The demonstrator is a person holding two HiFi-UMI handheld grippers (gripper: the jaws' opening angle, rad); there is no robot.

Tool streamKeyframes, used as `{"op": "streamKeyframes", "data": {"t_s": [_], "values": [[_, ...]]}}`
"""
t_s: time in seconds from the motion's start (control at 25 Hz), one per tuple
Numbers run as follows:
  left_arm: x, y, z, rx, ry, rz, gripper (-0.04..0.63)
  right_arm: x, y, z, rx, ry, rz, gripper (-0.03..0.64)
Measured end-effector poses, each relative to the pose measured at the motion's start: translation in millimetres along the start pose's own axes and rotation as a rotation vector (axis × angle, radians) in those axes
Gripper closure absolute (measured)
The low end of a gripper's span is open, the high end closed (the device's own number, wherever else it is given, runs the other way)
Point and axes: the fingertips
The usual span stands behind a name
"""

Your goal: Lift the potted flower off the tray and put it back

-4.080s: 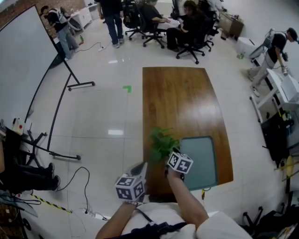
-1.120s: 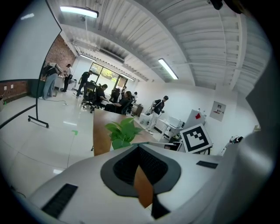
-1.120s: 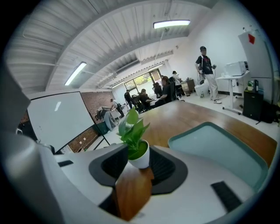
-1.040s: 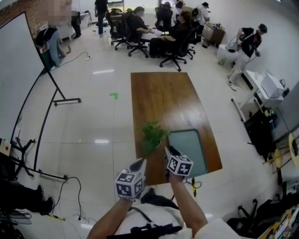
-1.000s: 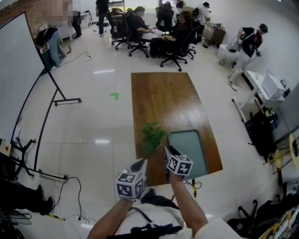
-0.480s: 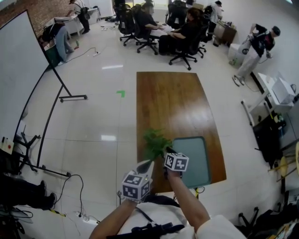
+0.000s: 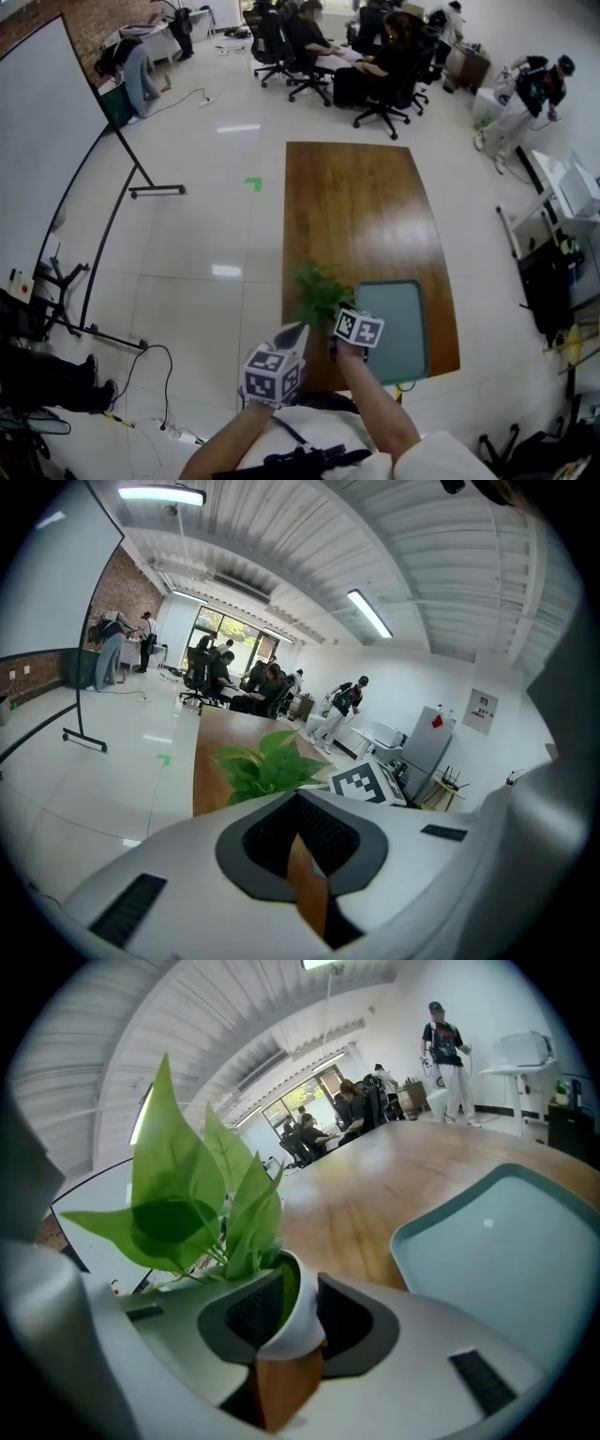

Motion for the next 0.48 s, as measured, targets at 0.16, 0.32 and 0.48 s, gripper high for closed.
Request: {"op": "streamKeyframes", "data": {"t_s": [0.16, 0.32, 0.48], "values": [[-3, -8, -1, -0.013, 0.007, -0.011, 0.598, 0, -1, 0, 0.013, 0.018, 0.021, 0.511], [-7, -14, -4, -0.02, 0.01, -0.017, 0.598, -1, -2, -3, 0.031, 0.043, 0.03, 0.529], [-12, -20, -8, -0.027, 0.025, -0.023, 0.598, -2, -3, -7, 0.037, 0.069, 0.033, 0.54]]}}
Point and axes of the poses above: the fingertips, and each gripper's own axes: x forward along the fingers, y to its right, z out of its underside, and after that the axes turned 4 degrees about -z, right-handed
